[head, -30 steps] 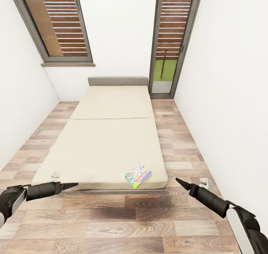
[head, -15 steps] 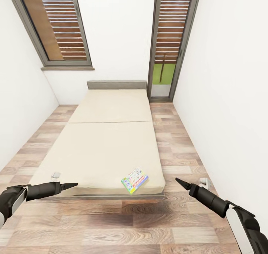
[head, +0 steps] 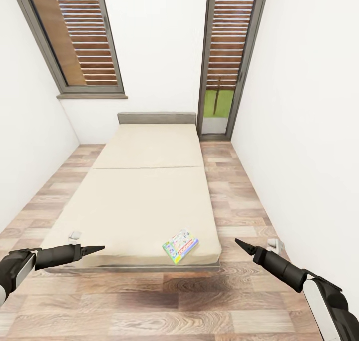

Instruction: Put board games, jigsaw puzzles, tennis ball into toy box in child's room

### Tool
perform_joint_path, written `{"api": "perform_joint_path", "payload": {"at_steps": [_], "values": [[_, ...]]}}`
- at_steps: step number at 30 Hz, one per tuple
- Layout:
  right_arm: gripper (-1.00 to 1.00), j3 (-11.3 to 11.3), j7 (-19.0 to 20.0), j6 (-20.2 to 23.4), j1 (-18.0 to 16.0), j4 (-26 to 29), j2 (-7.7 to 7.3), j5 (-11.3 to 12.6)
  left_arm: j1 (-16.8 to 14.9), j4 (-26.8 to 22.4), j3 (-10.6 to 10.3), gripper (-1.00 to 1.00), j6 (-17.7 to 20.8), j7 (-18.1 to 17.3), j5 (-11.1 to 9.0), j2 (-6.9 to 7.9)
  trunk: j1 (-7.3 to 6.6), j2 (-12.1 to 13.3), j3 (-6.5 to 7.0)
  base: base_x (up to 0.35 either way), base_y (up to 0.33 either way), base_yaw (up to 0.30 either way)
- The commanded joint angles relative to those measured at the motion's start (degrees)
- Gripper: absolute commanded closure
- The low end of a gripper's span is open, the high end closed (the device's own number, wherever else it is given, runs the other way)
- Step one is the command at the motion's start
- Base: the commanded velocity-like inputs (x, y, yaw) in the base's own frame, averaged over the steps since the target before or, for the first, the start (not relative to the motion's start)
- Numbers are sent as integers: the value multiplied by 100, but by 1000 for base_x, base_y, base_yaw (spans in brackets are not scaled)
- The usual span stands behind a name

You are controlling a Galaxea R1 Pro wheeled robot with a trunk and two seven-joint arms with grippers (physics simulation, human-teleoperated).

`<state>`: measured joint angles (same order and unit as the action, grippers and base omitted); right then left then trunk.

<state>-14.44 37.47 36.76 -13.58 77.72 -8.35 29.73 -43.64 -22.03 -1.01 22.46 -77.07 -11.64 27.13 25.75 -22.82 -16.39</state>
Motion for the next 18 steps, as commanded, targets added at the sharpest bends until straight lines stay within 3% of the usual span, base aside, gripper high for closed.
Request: {"api": "perform_joint_path", "payload": {"at_steps": [1, 18], "values": [[-100, -7, 6, 41, -4, 9, 0, 26, -4, 1, -12, -100, 62, -13, -23, 3, 3, -10, 0, 0, 0, 0], [-100, -7, 6, 33, 4, 32, 0, 23, -4, 3, -5, -100, 66, -16, -23, 3, 3, -10, 161, 0, 0, 0]]}}
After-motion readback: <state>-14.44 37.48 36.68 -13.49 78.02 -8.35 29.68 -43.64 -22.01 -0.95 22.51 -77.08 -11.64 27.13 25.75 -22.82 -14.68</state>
